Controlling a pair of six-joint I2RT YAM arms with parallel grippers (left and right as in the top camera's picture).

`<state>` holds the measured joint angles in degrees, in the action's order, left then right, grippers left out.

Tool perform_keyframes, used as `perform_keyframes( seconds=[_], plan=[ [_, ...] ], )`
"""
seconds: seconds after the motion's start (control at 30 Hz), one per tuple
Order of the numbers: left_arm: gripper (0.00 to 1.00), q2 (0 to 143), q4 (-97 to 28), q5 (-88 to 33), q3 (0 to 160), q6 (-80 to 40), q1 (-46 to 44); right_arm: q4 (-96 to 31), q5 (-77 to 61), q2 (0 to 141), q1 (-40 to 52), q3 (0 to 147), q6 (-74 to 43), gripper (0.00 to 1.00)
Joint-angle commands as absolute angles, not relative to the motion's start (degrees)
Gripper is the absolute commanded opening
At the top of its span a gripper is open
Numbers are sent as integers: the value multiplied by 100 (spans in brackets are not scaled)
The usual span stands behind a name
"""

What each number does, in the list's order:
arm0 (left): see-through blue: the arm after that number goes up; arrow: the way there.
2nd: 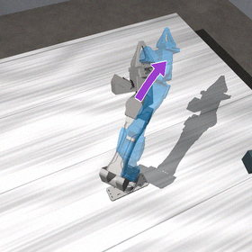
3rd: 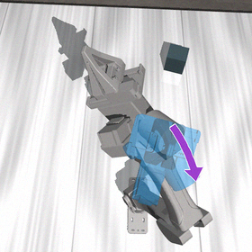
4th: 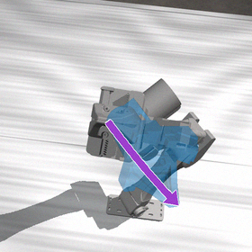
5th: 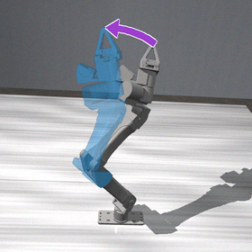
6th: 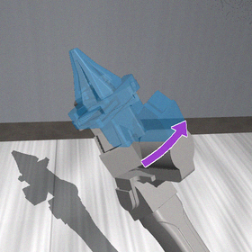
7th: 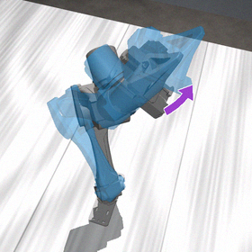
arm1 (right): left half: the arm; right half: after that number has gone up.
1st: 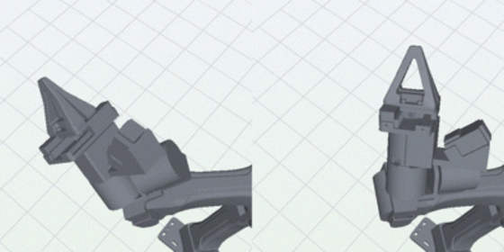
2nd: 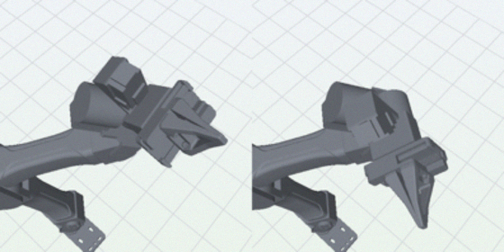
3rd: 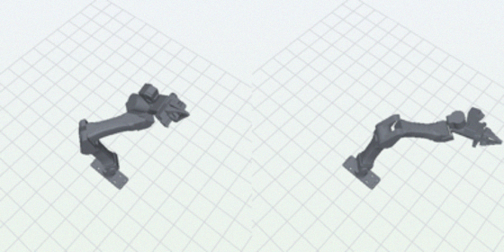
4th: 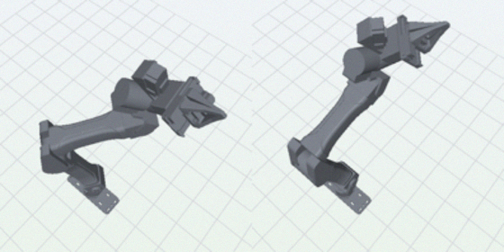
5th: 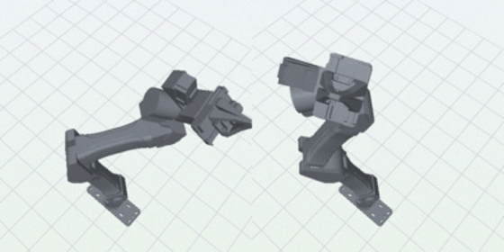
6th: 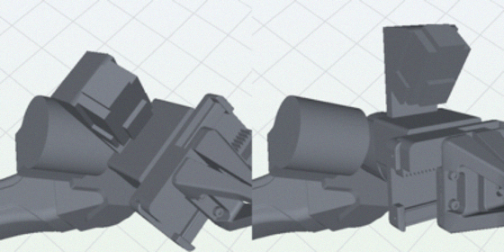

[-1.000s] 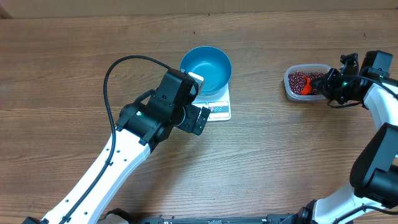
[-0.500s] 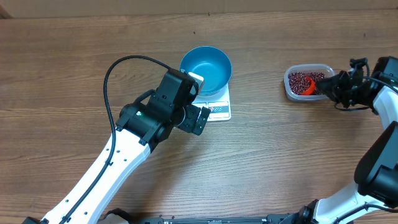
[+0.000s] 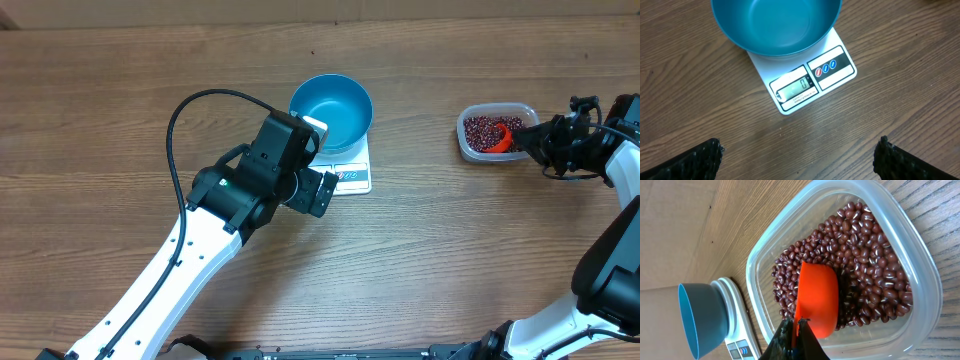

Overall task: Scoop item into bowl and weigh 150g on scale
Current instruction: 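Dip the red scoop into the beans and scoop them up, then lift the bean-filled red scoop out of the tub with the right gripper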

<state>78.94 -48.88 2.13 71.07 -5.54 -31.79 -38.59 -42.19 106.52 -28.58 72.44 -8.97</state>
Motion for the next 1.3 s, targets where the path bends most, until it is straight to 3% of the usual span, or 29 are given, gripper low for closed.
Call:
perform_keyframes(
  seconds=[0.0, 0.83, 1.27],
  plan=[
    [100, 7918, -4886, 187, 7177, -425, -3190, -3835, -4379, 10680, -2869, 7301, -897, 4],
    [100, 7918, -4888, 187, 7177, -425, -3190, -3732, -4475, 10680, -3022, 7301, -847, 4],
    [100, 7918, -4886, 187, 7177, -425, -3190, -3669, -6173, 10680, -3752, 7301, -574, 4]
  ],
)
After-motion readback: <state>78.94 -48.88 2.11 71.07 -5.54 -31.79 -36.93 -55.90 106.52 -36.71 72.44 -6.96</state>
